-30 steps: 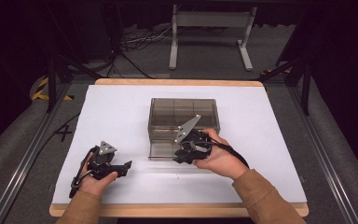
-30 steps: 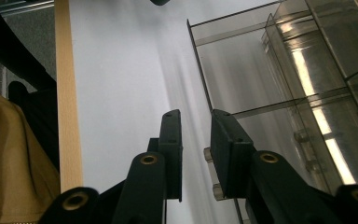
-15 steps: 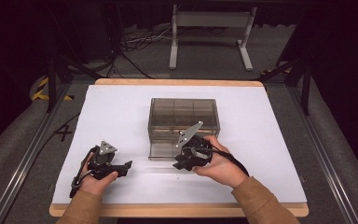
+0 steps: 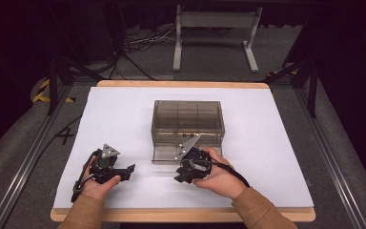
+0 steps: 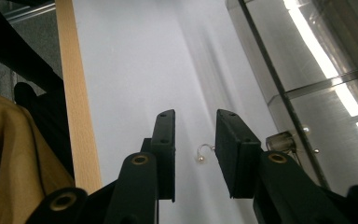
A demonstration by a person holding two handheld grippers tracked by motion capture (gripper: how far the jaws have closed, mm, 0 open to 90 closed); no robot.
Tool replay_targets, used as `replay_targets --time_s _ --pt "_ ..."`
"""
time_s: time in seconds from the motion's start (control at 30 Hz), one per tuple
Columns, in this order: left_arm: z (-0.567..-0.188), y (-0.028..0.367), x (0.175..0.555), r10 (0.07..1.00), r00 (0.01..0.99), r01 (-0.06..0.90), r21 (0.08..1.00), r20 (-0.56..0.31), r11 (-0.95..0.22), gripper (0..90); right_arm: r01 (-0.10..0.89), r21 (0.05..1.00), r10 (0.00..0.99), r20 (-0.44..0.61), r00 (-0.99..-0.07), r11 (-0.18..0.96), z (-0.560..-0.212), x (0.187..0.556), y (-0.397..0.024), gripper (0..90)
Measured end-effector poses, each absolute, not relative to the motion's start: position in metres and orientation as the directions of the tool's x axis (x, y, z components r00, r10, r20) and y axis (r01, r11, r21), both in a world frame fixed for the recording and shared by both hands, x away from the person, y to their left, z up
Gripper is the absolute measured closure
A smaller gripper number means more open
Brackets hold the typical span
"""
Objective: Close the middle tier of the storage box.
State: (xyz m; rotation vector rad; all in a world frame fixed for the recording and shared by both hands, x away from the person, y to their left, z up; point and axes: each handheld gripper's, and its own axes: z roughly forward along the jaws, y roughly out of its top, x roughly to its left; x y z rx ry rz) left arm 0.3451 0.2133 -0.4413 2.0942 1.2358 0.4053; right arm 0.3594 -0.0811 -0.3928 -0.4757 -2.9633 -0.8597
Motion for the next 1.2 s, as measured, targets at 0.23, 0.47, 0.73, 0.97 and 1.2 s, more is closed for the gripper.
replay_targets --time_s 0.23,0.47,0.73,0.97,1.2 --pt "-0.441 0.213 0.345 0.859 0.507 0.654 0.678 -0.064 -0.336 20.9 0.302 0.487 0.292 0.100 -0.951 0.819 -0.402 0.359 -0.078 69.6" --pt "-0.441 0.213 0.345 0.859 0.509 0.653 0.678 -0.064 -0.336 20.9 0.300 0.452 0.294 0.086 -0.952 0.840 -0.409 0.359 -0.075 71.6" --pt "-0.441 0.213 0.345 0.859 0.509 0.653 0.678 -0.063 -0.337 20.9 0.309 0.408 0.304 0.080 -0.949 0.859 -0.415 0.359 -0.073 74.5" --pt "-0.441 0.213 0.345 0.859 0.508 0.654 0.678 -0.065 -0.336 20.9 0.297 0.381 0.298 0.057 -0.953 0.876 -0.419 0.359 -0.069 77.7" --pt "-0.442 0.212 0.345 0.859 0.509 0.655 0.675 -0.062 -0.339 20.9 0.258 0.360 0.277 0.001 -0.961 0.896 -0.419 0.355 -0.064 86.2"
